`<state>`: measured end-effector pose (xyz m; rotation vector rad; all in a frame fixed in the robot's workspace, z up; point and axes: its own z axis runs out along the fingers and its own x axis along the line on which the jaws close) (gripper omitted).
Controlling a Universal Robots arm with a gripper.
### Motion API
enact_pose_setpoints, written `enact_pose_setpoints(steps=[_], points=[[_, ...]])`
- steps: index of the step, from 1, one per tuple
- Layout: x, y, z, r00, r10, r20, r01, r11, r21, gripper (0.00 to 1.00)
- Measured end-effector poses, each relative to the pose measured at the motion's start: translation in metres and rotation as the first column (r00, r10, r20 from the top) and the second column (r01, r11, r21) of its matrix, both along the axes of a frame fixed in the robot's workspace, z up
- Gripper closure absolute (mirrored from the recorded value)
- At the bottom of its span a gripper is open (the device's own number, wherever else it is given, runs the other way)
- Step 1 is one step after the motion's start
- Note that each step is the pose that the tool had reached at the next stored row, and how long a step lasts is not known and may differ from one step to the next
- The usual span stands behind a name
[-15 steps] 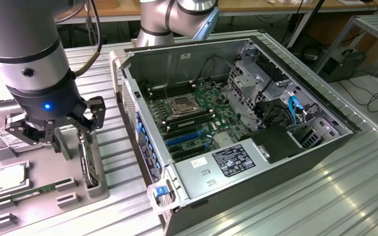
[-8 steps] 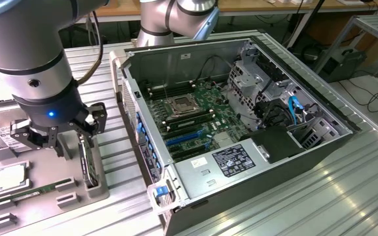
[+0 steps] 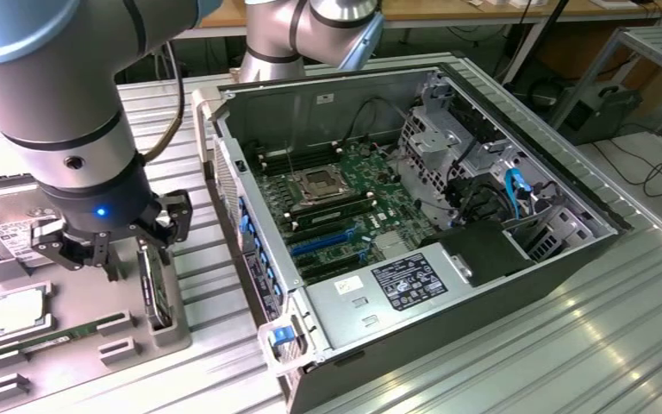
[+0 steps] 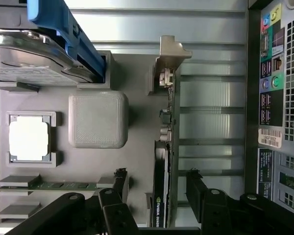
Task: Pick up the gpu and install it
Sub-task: 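Pick up the gpu and move the gpu toward the slot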
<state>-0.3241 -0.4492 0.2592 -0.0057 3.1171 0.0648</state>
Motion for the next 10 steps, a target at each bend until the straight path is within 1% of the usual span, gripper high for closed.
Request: enact_pose_setpoints(steps=[10], points=[[0.001,0.0000,-0.0184,1.0000,0.000,0.0001,0.000,1.0000,0.0001,0.40]])
